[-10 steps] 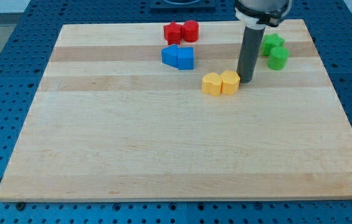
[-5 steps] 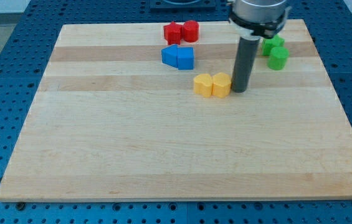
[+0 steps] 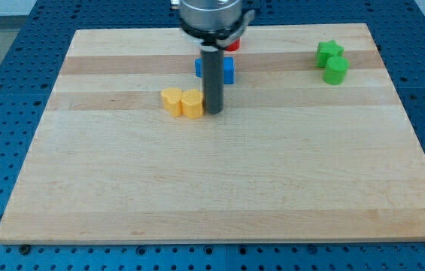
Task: Move the yellow hexagon and yellow heart to the centre left
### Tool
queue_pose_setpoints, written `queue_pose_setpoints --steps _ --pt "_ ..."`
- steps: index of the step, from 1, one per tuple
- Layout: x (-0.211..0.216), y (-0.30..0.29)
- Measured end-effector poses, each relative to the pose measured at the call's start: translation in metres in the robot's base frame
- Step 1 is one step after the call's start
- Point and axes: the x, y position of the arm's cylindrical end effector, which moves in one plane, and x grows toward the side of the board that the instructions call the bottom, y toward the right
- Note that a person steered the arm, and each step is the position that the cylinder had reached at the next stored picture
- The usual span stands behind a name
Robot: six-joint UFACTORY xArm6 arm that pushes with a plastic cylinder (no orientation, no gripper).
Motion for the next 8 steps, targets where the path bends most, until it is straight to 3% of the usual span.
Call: queue_pose_setpoints --steps 5,7,8 --pt "0.021 -0.143" --pt "0.030 -0.164" --pt "0.036 -0.139"
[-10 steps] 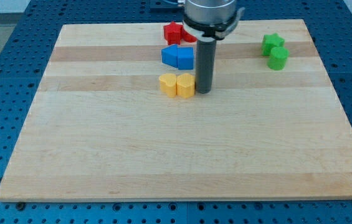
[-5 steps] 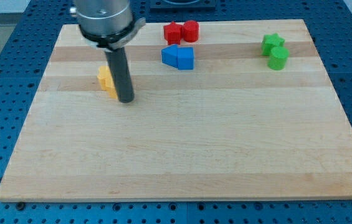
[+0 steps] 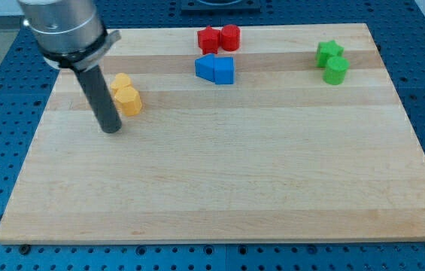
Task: Move the yellow hexagon and yellow heart to the centre left
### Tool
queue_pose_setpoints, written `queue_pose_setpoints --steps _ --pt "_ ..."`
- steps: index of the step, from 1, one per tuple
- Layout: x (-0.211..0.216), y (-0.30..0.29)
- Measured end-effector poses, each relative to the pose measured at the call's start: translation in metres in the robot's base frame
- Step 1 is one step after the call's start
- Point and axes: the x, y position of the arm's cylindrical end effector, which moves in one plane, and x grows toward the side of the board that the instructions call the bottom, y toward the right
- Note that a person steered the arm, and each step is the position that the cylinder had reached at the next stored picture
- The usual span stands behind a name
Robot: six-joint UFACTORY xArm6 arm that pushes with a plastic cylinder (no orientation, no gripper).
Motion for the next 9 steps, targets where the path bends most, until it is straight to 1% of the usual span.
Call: queue_pose_setpoints --steps 2,4,5,6,7,9 --pt "-0.020 0.044" --pt "-0.042 0.045" --pt "-0.043 0.031" --pt "-0.043 0.006" --pt "-0.043 0.002" --pt "-0.046 0.044"
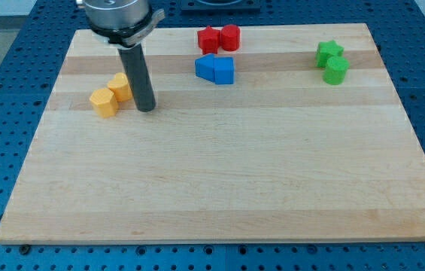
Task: Move the yellow hexagon and yellow heart to the centre left
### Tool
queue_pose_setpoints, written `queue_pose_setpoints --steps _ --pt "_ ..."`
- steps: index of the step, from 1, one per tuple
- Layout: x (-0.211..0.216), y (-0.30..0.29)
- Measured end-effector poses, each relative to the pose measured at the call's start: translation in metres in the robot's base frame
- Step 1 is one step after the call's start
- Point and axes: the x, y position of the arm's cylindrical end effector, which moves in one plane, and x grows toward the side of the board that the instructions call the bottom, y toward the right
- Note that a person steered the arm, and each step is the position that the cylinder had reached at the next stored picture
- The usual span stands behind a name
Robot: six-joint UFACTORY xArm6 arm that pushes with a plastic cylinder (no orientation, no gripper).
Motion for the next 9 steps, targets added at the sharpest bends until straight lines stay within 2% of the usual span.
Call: queue_pose_setpoints --steps 2,7,9 --pt "-0.022 0.001" --pt "-0.042 -0.010" --pt "-0.044 -0.035"
